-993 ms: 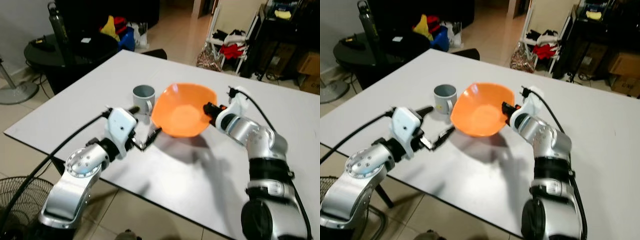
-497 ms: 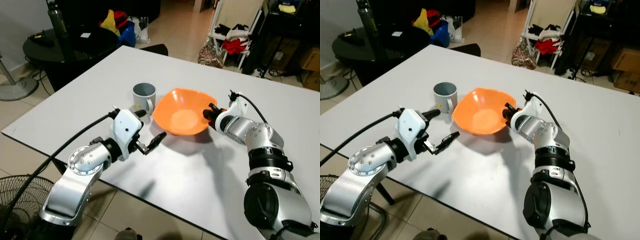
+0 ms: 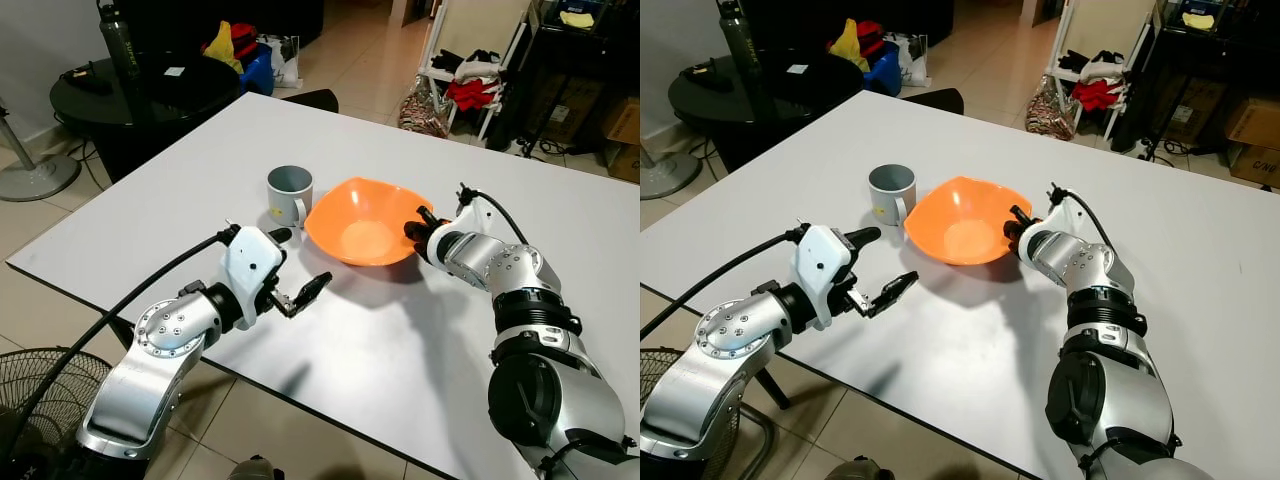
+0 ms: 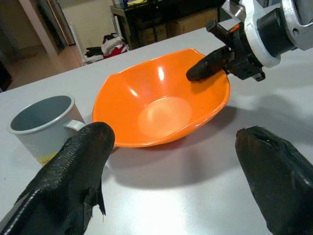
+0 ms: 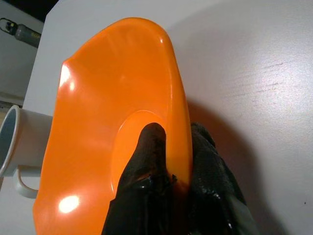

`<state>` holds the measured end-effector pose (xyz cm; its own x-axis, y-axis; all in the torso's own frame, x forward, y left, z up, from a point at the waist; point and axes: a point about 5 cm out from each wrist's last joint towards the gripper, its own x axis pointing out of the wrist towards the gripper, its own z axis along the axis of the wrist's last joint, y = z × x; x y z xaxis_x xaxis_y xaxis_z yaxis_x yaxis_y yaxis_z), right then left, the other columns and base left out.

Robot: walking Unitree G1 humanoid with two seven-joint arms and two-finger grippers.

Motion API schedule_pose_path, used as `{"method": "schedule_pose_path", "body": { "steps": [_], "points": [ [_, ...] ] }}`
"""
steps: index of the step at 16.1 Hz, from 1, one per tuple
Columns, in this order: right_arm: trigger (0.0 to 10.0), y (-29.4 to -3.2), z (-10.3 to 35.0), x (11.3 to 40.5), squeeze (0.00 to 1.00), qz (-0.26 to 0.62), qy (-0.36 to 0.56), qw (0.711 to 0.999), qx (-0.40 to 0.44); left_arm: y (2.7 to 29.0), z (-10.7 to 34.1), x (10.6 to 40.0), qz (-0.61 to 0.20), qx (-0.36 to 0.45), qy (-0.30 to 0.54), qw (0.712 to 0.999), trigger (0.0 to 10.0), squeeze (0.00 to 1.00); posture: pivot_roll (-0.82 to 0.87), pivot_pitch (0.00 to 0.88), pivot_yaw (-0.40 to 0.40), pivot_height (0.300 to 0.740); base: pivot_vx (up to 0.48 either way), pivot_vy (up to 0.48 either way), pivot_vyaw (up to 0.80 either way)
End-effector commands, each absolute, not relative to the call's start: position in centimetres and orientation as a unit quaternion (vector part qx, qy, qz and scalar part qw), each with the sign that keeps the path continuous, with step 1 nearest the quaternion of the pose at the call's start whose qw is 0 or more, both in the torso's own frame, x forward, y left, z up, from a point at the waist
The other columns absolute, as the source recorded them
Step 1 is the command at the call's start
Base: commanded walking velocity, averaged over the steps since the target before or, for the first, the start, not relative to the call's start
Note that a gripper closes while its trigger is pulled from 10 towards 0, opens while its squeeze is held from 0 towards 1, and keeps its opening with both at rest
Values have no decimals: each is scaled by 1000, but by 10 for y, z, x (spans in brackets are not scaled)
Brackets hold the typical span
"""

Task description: Setting the table

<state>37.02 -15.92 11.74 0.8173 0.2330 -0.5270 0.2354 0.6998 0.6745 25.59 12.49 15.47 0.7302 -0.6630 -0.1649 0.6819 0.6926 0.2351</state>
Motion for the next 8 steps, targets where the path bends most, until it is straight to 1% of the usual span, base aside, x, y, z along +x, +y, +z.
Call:
{"method": "schedule_pose_path", "body": {
  "steps": [1,6,8],
  "points": [
    [0,-164,127,374,0,-2,288,875,390,124,158,254,-373,143,30,916,10000,0,198,0,-25,740,0,0,0],
    [0,-181,134,367,0,-2,274,873,402,122,159,257,-371,139,28,918,10000,0,180,0,-12,740,0,0,0],
    [0,-186,135,361,0,-2,272,869,415,121,159,258,-372,135,27,918,10000,0,167,0,-1,740,0,0,0]
  ]
}}
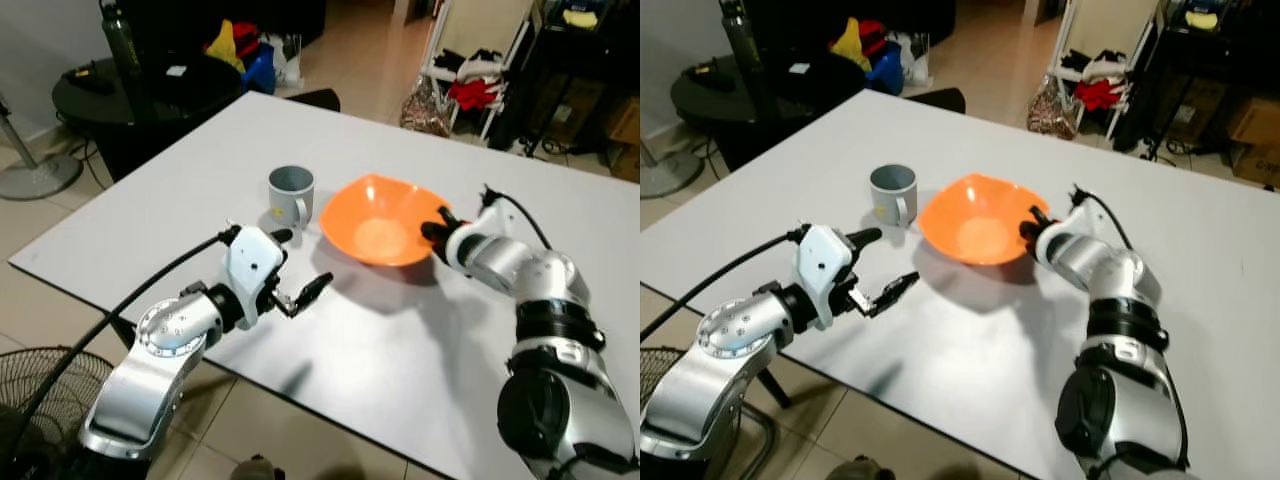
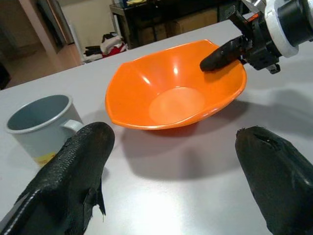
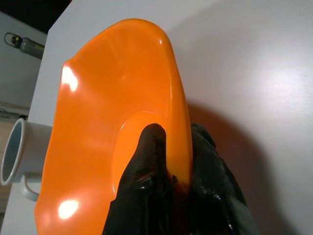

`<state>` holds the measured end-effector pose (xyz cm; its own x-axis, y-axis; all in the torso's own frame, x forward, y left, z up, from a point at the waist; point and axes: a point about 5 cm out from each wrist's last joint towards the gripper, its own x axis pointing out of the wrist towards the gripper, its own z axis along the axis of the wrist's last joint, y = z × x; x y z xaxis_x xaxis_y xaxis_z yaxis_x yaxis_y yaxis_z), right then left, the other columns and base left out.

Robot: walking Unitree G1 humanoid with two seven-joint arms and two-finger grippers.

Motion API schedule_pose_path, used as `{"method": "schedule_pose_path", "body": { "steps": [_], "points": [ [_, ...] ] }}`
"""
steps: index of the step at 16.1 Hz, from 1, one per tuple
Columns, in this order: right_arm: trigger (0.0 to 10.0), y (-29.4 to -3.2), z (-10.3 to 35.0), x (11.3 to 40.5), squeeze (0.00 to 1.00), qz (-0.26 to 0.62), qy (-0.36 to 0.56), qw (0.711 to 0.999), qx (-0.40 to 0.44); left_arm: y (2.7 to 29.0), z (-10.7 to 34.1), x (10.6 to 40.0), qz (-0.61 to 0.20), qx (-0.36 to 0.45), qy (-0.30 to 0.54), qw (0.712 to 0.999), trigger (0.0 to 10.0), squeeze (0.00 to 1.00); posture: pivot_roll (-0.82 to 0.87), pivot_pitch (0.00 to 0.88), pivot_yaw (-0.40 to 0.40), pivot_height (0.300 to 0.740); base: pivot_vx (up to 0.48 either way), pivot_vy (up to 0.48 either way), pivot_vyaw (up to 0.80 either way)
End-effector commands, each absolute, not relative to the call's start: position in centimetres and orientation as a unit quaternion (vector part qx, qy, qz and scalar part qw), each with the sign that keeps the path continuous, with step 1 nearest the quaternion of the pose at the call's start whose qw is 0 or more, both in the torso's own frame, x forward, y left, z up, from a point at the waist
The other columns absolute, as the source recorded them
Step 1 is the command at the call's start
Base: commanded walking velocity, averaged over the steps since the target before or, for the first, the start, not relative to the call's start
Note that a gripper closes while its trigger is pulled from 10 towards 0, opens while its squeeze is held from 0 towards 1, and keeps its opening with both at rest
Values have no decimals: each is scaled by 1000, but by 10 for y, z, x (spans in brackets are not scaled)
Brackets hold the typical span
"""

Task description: Setting the table

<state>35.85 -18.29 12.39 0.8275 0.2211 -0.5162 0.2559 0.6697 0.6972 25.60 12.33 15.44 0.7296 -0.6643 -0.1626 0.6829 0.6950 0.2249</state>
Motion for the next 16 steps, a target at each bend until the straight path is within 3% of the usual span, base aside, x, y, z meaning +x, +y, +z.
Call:
{"method": "schedule_pose_path", "body": {
  "steps": [1,5,6,7,14,15,16],
  "points": [
    [0,-186,135,360,0,-2,273,867,418,120,159,259,-373,133,26,918,10000,0,160,0,3,740,0,0,0],
    [0,-173,135,366,0,5,279,868,410,120,159,263,-373,135,25,918,10000,0,158,0,8,740,0,0,0],
    [3059,-172,136,368,0,6,279,871,405,120,159,262,-373,136,24,918,10000,0,159,0,8,740,0,0,0],
    [9725,-169,138,371,0,8,280,877,391,121,160,262,-373,136,24,918,10000,0,161,0,8,740,0,0,0],
    [10000,-160,131,383,0,-18,292,872,392,124,159,256,-367,140,30,919,10000,0,192,0,-6,740,0,0,0],
    [10000,-160,129,382,47,-20,295,871,392,124,159,255,-367,140,31,919,10000,0,200,0,-8,740,0,0,0],
    [10000,-161,127,382,400,-22,297,869,394,125,158,255,-368,140,32,919,10000,0,200,0,-8,740,0,0,0]
  ]
}}
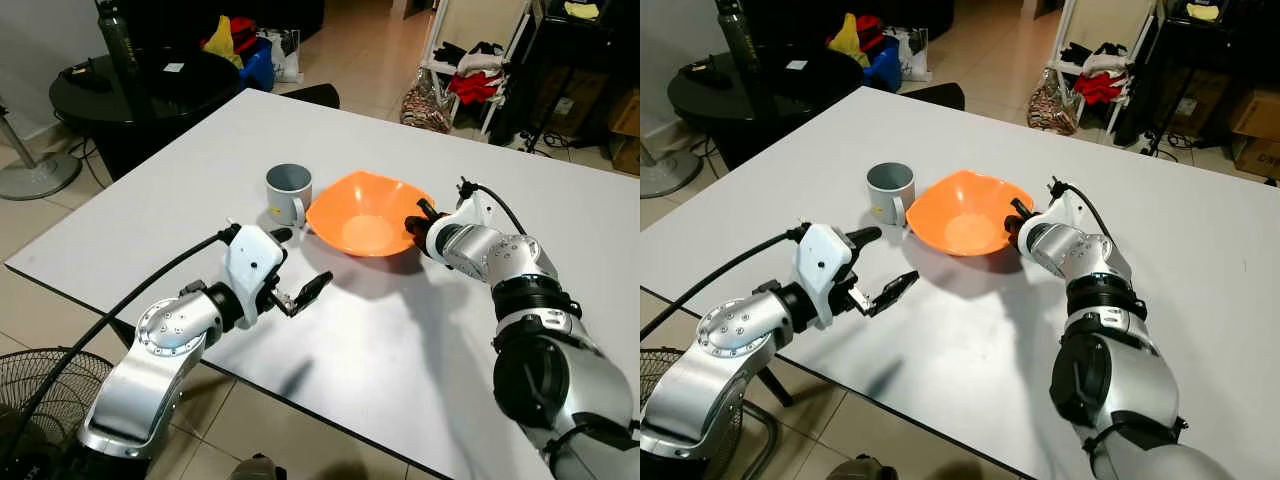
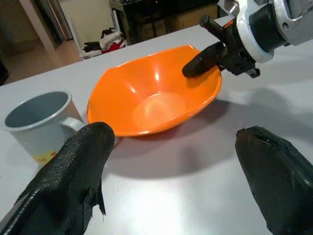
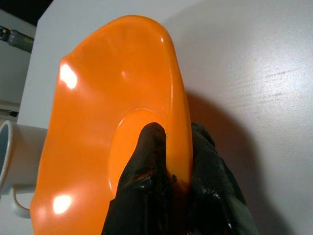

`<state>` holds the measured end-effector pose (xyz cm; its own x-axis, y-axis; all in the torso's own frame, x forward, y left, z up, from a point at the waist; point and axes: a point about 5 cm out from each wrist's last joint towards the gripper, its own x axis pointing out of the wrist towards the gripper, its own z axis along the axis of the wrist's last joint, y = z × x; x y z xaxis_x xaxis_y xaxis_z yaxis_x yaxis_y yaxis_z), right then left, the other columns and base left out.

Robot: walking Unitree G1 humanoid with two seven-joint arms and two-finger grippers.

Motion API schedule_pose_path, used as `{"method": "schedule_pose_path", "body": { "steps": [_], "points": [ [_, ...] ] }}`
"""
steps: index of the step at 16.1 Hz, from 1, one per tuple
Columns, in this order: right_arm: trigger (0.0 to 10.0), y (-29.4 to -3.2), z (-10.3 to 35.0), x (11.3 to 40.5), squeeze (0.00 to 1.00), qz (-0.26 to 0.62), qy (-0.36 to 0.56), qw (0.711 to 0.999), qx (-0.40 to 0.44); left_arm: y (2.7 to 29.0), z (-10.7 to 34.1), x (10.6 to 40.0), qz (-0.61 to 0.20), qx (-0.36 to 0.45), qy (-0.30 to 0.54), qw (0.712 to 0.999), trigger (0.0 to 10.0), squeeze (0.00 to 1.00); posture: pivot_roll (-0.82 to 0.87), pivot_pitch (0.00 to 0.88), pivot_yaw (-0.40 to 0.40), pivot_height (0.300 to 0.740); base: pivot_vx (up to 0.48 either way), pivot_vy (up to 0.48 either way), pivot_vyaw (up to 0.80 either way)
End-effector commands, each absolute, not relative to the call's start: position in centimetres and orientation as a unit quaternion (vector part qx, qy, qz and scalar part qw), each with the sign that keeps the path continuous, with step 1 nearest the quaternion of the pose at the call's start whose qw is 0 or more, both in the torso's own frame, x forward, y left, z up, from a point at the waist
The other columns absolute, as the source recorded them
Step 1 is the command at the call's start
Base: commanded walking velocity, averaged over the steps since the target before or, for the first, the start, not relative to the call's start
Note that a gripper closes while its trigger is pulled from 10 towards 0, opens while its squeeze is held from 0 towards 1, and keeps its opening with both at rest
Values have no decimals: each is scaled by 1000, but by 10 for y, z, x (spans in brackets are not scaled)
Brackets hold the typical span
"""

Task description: Setting the table

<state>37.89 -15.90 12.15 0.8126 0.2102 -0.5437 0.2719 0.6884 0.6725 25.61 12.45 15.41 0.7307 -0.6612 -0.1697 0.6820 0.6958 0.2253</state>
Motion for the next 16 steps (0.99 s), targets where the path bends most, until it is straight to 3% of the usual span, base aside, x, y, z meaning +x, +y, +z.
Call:
{"method": "schedule_pose_path", "body": {
  "steps": [1,2,4,5,6,11,13,14,15,16],
  "points": [
    [10000,-162,126,382,490,-23,298,869,395,125,157,255,-368,140,33,918,10000,0,198,0,-7,740,0,0,0],
    [10000,-163,125,381,702,-23,300,868,396,125,158,255,-369,140,34,918,10000,0,194,0,-5,740,0,0,0],
    [10000,-166,127,381,757,-19,302,865,400,125,158,256,-371,140,33,918,10000,0,191,0,-4,740,0,0,0],
    [10000,-168,128,381,886,-15,305,864,400,125,159,257,-370,140,32,918,10000,0,188,0,-4,740,0,0,0],
    [10000,-171,129,379,953,-11,308,863,401,124,159,257,-370,139,31,918,10000,0,184,0,-5,740,0,0,0],
    [10000,-182,150,360,1000,27,306,861,406,124,160,256,-368,133,26,920,10000,0,175,0,-7,740,0,0,0],
    [10000,-188,161,340,855,49,301,867,394,126,162,253,-362,129,24,923,10000,0,170,0,-6,740,0,0,0],
    [10000,-189,164,332,545,55,298,870,389,127,163,252,-359,126,23,924,10000,0,170,0,-6,740,0,0,0],
    [10000,-189,170,316,0,69,292,876,378,129,165,250,-353,115,22,928,10000,0,157,0,9,740,0,0,0],
    [10000,-189,171,309,0,74,290,878,374,130,165,249,-350,111,22,930,10000,0,157,0,9,740,0,0,0]
  ]
}}
